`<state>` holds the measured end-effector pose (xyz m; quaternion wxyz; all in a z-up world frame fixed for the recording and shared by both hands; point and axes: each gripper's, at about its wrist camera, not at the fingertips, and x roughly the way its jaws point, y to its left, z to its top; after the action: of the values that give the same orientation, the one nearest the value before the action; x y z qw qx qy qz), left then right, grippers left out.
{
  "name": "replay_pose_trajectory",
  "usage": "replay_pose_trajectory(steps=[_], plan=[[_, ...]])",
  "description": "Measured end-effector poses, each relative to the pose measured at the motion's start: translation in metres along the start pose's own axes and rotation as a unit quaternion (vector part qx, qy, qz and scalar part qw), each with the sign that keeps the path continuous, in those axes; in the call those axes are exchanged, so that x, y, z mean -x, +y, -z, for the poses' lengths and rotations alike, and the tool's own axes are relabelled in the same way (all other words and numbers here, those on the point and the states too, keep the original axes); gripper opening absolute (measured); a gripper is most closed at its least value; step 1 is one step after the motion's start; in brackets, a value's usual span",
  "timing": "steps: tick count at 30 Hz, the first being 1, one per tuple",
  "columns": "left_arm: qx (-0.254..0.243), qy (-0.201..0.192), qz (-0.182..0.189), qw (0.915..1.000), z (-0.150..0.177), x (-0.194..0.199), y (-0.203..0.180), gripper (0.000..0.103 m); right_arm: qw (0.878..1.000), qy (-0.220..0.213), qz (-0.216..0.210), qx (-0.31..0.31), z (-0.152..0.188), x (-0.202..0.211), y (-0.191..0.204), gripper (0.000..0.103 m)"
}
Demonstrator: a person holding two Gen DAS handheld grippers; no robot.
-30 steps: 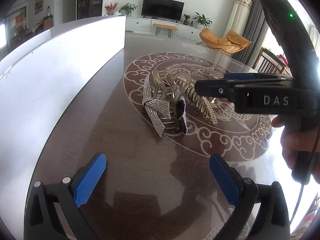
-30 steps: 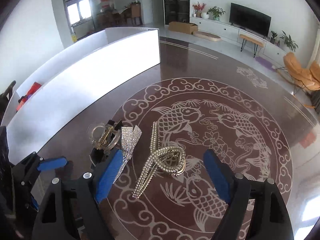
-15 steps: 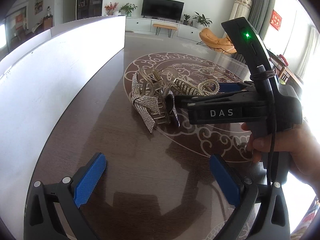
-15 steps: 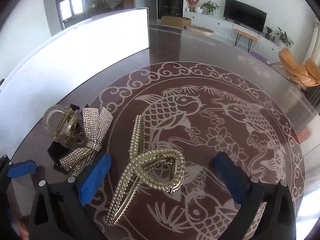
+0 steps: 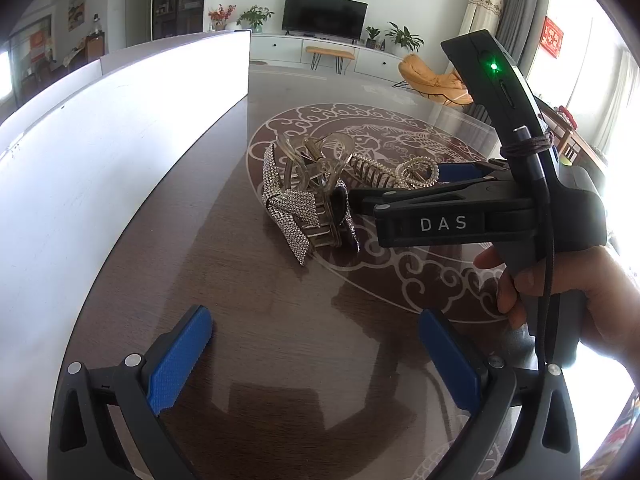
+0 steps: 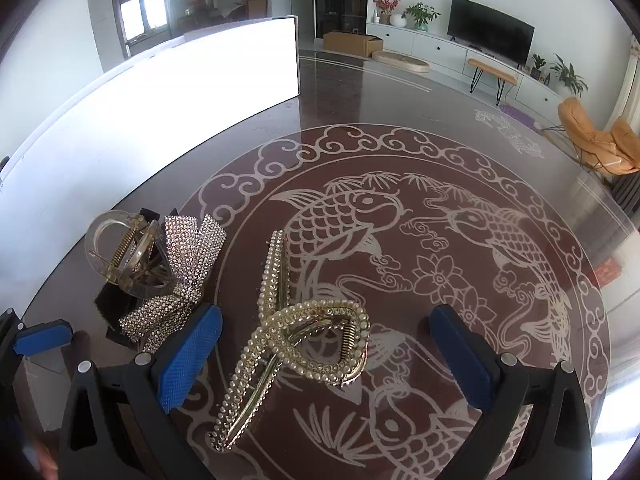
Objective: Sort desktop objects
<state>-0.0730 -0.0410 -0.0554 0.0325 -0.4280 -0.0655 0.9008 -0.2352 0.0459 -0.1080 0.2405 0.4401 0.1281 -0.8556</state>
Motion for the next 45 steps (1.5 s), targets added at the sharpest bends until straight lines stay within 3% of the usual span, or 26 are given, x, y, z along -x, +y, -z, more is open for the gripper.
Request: replay_pose_trajectory(steps=[18,21,26,39,41,44,45], plan=[[-0.002,0.001,-0.001,1.0000,0.000,0.001,-0.002,0.103,1.000,-0.001,0.001,0.000,0.000,-0.001,-0.001,0.102],[-0.002,0.001,-0.002,1.0000,0.001,0.001,-0.001,0.103,1.000,-0.009,-0.001,0.000,0.002,0.006,0.003,0.088],[-0.002,0.001,-0.002,1.0000,0.001,0.001,-0.001,0.103,1.000,-0.024,0.009,-0.012,0.011,0.019,0.002,0.054],[-0.003,0.004,0.003,1.0000,0.003,0.004,0.003,0.103,0.997,-0.029,0.058,-0.037,0.083,0.075,-0.022,0.048],[0.015,0.009,0.024,0.9996,0.000,0.008,0.011,0.103,0.997,-0.029,0.062,-0.037,0.091,0.080,-0.024,0.048],[0.069,-0.001,0.091,0.9934,-0.010,0.007,0.024,0.103,0.997,-0.028,0.053,-0.044,0.097,0.086,-0.026,0.049],[0.070,0.002,0.083,0.9941,-0.016,0.003,0.024,0.103,0.997,-0.028,0.050,-0.049,0.097,0.085,-0.029,0.049]])
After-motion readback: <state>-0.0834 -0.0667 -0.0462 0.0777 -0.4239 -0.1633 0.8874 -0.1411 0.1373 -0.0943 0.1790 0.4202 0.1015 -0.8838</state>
